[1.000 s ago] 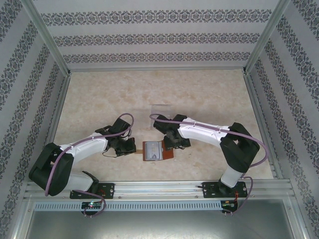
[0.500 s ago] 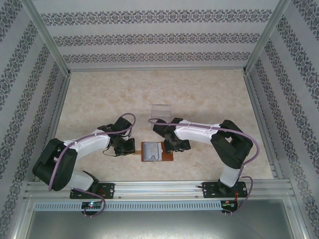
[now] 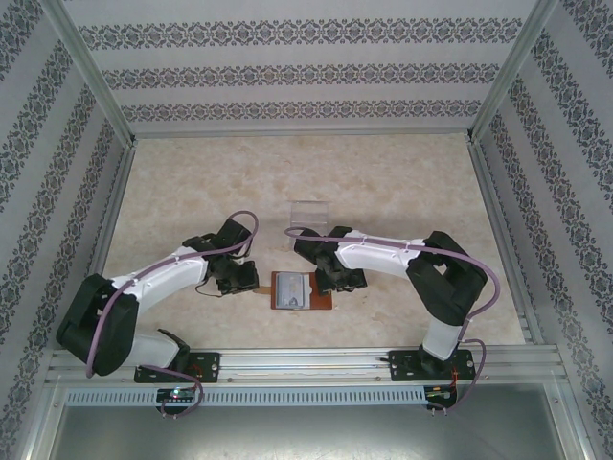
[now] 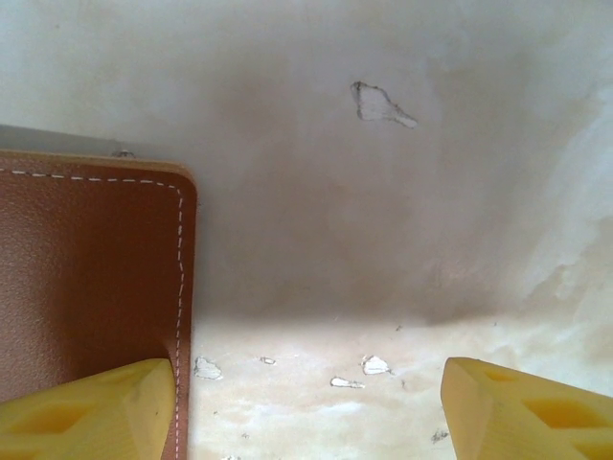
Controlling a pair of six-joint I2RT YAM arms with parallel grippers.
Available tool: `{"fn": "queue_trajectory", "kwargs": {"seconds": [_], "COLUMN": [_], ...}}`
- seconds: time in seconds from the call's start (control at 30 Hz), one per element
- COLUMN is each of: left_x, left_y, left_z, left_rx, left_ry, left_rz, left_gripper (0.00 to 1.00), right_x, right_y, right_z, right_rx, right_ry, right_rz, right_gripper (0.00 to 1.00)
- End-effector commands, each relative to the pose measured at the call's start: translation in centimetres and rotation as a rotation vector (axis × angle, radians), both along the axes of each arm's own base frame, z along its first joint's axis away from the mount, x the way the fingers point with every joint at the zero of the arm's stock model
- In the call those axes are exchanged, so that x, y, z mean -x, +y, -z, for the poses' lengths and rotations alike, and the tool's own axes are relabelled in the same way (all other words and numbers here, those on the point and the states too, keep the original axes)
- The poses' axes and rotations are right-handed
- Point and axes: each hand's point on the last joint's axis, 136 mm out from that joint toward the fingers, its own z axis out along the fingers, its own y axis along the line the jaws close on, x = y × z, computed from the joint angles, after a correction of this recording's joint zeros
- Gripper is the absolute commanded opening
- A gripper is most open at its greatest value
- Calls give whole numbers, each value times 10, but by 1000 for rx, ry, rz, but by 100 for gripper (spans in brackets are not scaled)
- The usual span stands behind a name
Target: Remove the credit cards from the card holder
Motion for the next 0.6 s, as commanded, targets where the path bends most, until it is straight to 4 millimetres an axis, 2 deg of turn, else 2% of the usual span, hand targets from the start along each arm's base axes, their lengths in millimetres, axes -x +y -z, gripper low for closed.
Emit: {"fn": "queue_trajectory", "kwargs": {"seconds": [0.0, 0.3, 0.57], "left_x": [-1, -7, -13], "left_y": [9, 0, -38], "left_z": [-16, -37, -41], "left_rx": [-32, 8, 95], "left_ry": [-14, -41, -48], "left_rz": [-5, 3, 41], "left_gripper": [16, 21, 21], "right_x": [-1, -4, -7], "right_y": [2, 11, 21], "right_z": [-17, -31, -42], "right_rx": [-13, -39, -78], "right_ry": [-21, -40, -56], "right_rz": [-4, -18, -27], "right_gripper": [74, 74, 73]}}
